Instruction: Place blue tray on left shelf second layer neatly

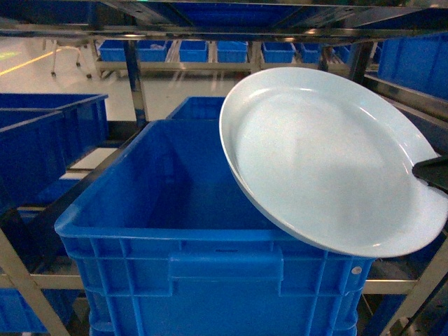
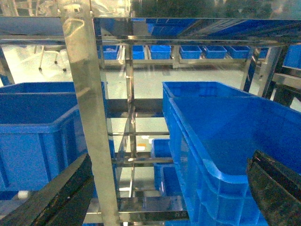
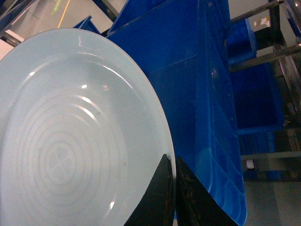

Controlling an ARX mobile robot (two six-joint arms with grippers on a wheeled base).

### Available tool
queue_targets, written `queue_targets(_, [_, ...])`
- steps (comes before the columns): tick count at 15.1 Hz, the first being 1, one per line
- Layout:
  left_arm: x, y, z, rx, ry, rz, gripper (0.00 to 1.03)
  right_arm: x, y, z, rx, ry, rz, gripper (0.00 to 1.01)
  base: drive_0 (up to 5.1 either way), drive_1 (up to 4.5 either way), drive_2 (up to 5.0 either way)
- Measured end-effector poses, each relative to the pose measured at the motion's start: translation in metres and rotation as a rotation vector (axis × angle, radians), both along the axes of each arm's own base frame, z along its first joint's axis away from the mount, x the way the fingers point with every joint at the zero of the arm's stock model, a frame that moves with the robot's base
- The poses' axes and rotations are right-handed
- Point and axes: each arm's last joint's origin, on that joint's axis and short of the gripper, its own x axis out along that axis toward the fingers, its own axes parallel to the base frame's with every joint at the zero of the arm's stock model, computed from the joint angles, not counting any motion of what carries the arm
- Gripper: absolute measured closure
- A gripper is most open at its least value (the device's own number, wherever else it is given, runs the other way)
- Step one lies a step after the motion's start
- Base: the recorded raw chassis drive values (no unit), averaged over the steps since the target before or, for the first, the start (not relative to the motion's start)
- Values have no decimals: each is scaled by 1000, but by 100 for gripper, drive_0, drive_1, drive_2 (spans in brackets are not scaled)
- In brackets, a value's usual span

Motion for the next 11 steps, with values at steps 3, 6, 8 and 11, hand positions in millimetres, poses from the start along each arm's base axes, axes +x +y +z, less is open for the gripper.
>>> queue_targets(3, [0,0,0,0,0,0,5,21,8,9,-11,18,0,99,0,0,0])
queue_targets(6, [0,0,0,0,0,0,5,46,20,13,-31,83,13,99,0,0,0])
queue_targets(8, [0,0,0,0,0,0,5,57,29,20,-39,84,37,99,0,0,0])
queue_targets(11, [0,0,0,0,0,0,5,56,30,7,-50,138,34,99,0,0,0])
